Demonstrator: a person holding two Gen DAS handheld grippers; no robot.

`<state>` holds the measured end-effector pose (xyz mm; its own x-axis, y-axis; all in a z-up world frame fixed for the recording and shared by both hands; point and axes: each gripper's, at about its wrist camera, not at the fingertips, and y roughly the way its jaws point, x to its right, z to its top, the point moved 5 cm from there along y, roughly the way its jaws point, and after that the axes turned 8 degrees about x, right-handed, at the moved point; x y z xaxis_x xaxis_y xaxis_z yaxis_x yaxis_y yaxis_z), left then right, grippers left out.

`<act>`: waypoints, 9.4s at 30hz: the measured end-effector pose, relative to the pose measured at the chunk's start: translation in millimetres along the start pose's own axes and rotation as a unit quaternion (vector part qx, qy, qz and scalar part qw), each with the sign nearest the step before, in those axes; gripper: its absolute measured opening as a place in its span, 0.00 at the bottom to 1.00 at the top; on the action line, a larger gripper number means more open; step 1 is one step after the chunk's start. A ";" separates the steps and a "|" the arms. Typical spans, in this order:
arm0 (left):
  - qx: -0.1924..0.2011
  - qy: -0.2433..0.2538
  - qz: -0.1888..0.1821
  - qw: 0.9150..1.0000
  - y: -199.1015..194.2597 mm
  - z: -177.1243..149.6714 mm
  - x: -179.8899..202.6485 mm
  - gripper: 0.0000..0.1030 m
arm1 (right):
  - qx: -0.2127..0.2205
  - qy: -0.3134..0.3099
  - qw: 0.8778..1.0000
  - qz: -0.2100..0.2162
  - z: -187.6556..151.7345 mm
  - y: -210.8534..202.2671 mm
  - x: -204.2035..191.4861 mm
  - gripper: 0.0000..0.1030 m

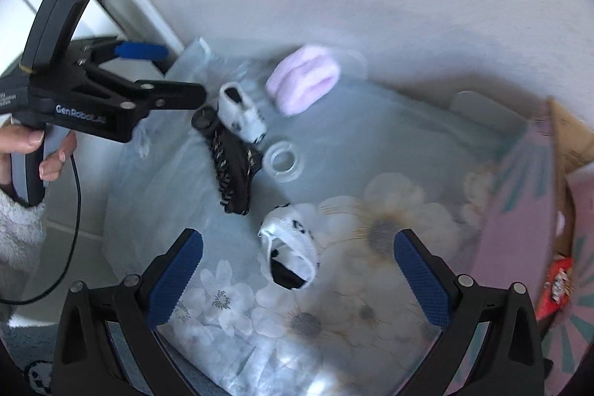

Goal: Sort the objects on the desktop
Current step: 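Move both tools back over the bed items, then grasp a white-black sock with left tool while right tool grasps another sock, then carry both socks into the cardboard box and open both tools, then move both tools back over the remaining bed items, then grasp the black round compact with left tool while right tool grasps clear tape roll, then carry the compact and tape roll into the cardboard box and open both tools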

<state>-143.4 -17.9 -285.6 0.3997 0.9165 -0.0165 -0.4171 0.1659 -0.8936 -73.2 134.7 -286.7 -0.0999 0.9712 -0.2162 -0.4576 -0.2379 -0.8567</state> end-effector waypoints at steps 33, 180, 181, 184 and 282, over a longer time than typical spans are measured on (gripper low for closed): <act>0.010 0.000 -0.032 0.999 38.2 -25.9 13.2 0.55 | -0.065 -0.123 0.988 -0.060 -18.8 71.5 -14.8 0.30; 0.133 -0.017 -0.039 0.990 -135.8 88.9 88.5 1.00 | 0.154 0.060 0.973 -0.161 -14.4 -176.4 94.5 1.00; 0.132 -0.029 -0.037 0.990 -136.4 85.9 75.4 1.00 | 0.148 0.050 0.976 -0.154 -10.7 -170.2 87.7 1.00; 0.134 -0.064 -0.016 0.989 -136.6 73.8 38.0 1.00 | 0.117 0.018 0.984 -0.133 -1.0 -149.8 67.5 1.00; 0.120 -0.041 -0.056 0.990 -119.3 61.0 28.3 0.32 | 0.117 -0.015 0.992 -0.054 71.9 -63.0 11.7 0.38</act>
<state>-132.1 10.5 -152.1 0.3902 0.9125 0.1225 -0.5607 0.3411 -0.7545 -109.0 162.0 -201.6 -0.0639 0.9916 -0.1122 -0.6594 -0.1263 -0.7411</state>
